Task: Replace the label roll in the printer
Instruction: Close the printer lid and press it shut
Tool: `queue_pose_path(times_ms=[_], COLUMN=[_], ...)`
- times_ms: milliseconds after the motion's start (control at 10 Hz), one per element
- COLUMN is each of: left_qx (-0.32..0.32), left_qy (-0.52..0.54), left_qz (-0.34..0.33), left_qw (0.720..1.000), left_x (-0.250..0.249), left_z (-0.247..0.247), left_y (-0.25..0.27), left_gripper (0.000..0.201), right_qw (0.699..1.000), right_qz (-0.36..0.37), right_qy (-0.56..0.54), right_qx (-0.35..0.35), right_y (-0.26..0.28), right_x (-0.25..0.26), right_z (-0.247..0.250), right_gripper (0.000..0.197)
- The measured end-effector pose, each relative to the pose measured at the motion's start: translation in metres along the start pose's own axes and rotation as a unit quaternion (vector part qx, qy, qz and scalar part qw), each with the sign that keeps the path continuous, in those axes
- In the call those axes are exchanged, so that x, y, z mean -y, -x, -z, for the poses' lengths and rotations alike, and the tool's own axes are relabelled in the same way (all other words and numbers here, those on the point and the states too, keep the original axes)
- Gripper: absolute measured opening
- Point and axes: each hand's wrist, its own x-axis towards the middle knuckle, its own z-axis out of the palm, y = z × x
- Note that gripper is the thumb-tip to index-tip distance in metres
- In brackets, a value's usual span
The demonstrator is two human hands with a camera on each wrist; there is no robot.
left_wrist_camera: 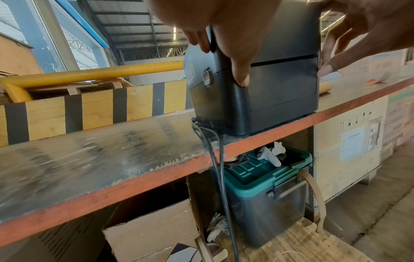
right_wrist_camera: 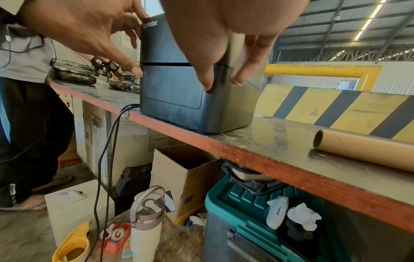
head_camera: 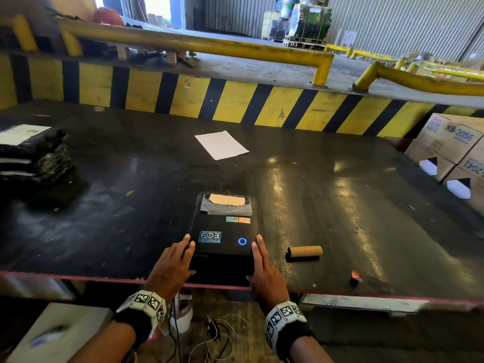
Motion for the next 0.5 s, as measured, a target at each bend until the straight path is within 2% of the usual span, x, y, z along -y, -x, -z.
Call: queue_pose_path(times_ms=[300, 400, 500], left_qx=[-0.018, -0.04, -0.098], left_qy=[0.017, 0.052, 0.152], left_qz=[0.002, 0.041, 0.125], left_qw=[1.0, 0.997, 0.976], left_x=[-0.004, -0.005, -0.011], left_z=[0.002, -0.001, -0.027], left_y=[0.002, 0.007, 0.04], left_gripper=[0.105, 0.103, 0.094], right_qw=[1.0, 0.999, 0.99], right_qz=[-0.007, -0.015, 0.037], right_qy=[-0.017, -0.047, -0.094], right_qx=[-0.005, 0.006, -0.101], right_y=[0.0, 0.003, 0.013], right_x=[0.001, 0.004, 0.003], right_z=[0.001, 0.006, 0.024], right_gripper=[0.084, 0.087, 0.079])
